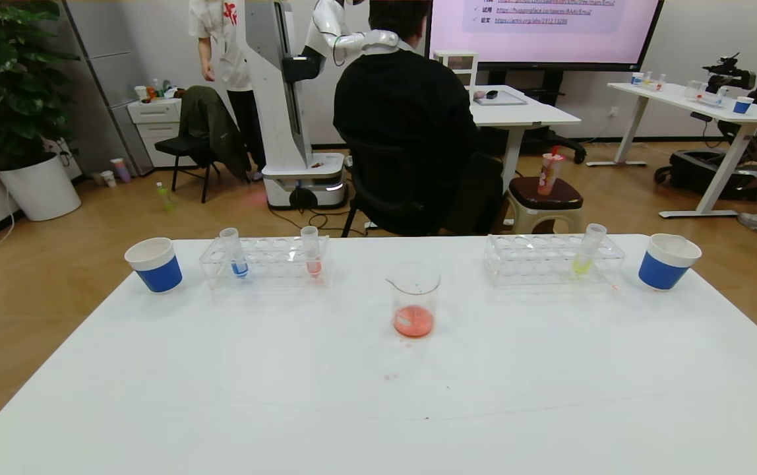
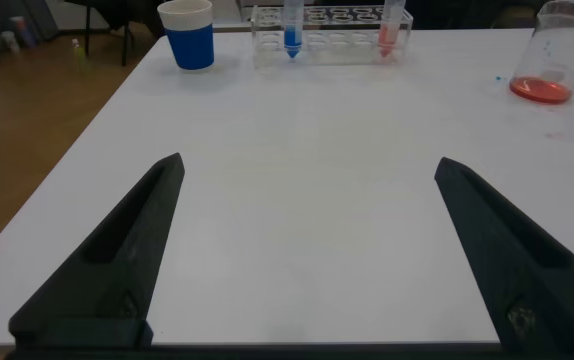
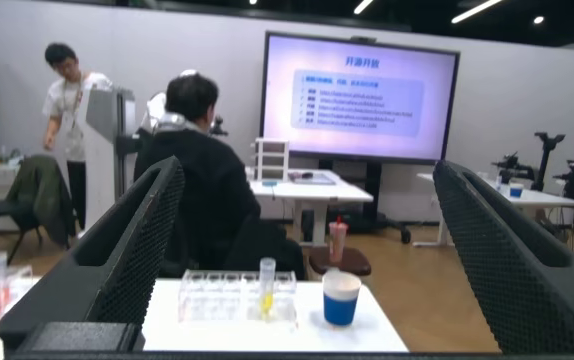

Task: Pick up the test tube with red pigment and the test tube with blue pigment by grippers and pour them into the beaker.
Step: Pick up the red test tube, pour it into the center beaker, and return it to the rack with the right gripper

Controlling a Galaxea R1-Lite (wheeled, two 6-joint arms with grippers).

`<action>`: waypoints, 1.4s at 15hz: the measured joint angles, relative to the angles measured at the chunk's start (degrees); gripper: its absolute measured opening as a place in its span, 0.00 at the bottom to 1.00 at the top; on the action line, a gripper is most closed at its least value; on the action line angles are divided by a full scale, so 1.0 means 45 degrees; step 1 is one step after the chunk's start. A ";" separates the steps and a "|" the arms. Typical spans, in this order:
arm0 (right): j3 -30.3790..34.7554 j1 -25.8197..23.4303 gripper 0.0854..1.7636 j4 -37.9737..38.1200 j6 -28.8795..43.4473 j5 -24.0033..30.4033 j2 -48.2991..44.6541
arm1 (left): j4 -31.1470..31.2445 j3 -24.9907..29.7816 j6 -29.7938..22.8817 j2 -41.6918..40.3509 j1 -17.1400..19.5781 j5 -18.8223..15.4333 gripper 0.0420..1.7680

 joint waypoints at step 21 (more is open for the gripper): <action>0.6466 -0.0192 0.98 0.2089 0.0068 0.0742 -0.1455 | 0.0000 0.0000 0.0005 0.0000 0.0000 0.0000 0.99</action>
